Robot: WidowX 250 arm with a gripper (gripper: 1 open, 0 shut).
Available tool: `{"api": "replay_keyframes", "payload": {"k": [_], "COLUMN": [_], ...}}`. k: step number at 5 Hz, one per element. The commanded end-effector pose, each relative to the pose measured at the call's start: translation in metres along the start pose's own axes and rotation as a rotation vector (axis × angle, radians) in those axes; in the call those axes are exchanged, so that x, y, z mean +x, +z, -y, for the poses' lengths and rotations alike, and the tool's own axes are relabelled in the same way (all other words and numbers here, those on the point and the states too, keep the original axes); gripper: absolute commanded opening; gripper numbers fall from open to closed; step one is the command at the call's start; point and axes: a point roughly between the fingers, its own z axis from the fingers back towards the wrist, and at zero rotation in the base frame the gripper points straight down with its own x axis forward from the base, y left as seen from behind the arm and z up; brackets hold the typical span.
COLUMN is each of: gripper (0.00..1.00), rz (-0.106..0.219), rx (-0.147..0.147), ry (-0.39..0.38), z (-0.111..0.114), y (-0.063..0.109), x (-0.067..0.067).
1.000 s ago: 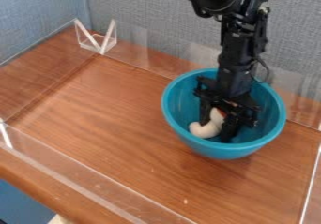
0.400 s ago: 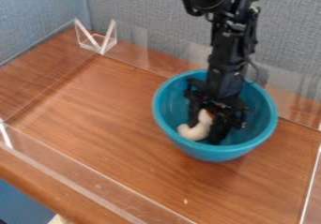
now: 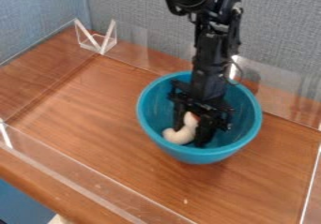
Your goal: Remove the mushroom from inside the blue bowl and put it on the table
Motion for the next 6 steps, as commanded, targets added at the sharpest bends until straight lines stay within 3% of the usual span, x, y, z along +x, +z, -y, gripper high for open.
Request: {"api": "replay_keyframes", "payload": {"k": [1,3,5,6], "gripper": [0.00,0.00,0.00,0.00], "rz": [0.082,0.099,0.106,0.109], "rx": [-0.003,-0.021,-0.022,-0.022], "ry": [0.043,0.104,0.070,0.050], "z": [0.002,0.006,-0.004,-0.009], "y": [0.021,0.030,0.032,0.039], "x": [0.000,-0.007,-0.005,-0.016]}}
